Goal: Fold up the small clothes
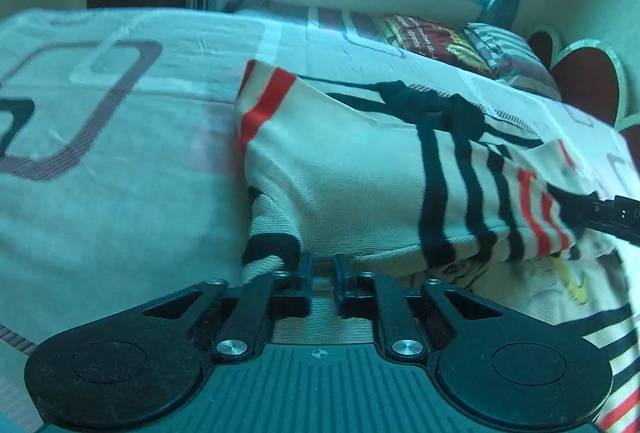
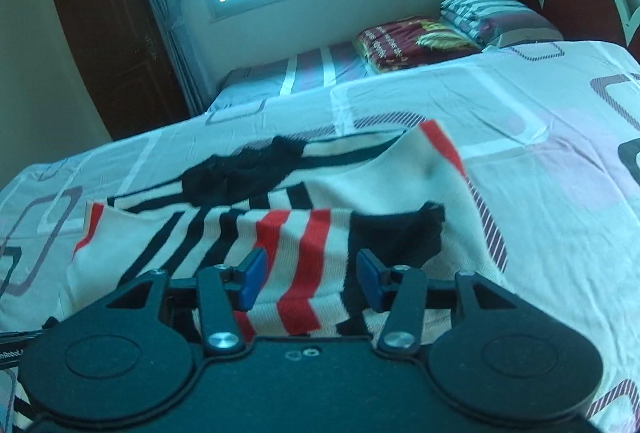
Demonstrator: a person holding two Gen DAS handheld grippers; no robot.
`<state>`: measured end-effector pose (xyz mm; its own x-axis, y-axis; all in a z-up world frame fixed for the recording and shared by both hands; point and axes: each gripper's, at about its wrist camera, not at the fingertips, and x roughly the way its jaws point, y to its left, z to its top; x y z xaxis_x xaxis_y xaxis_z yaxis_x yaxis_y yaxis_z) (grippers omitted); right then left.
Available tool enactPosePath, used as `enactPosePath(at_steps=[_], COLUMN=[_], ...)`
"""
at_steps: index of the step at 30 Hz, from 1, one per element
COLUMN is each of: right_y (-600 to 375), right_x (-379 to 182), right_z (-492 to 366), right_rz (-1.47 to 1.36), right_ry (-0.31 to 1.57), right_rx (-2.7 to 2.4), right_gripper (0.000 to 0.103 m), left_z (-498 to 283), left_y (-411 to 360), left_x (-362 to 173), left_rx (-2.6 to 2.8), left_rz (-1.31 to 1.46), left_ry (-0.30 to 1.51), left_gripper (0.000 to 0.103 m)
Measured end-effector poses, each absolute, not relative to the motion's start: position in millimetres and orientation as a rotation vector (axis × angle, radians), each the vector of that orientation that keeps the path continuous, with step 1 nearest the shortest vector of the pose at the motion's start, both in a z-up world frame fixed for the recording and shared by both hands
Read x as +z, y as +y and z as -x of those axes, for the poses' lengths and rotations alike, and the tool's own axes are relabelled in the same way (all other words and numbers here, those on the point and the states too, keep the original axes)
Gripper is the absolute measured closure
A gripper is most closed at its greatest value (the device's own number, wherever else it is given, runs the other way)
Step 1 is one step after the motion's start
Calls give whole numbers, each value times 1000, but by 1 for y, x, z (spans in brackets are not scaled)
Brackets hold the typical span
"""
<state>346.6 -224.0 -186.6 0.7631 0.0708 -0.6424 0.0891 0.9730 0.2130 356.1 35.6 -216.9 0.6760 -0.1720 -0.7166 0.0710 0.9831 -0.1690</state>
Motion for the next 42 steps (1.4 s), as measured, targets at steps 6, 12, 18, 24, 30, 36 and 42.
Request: enactPosePath(at_steps=[6,12,18,24,30,36,42], right_y=[-220,-223,-228,-220,-196,-191,-225], right_x=[-200,-209,-186,-173,-178,-212,-214], right_z=[-338,-345,-340,-367,-397,-421,-410], right_rz=[-219,-174,-213,-183,-130,30,-40], right_ry=[766,781,732,714,731,771,771], right_rx=[27,-22,4,34,99,67,0], right_gripper=[54,51,53,52,52,33,26], left_z=[-349,-346,-334,-376,-429,-451,-436], left_y=[58,55,52,18,-30,-24,-8], left_x=[-216,-214,-185,-180,-192,-218,-216], left_rx=[-57,-32,-24,-85,-112,-127,-148], left_rz=[195,189,262,245,206,302,315], left_ry=[782,793,738,757,804,827,827], left_gripper=[99,99,99,98,98,99,99])
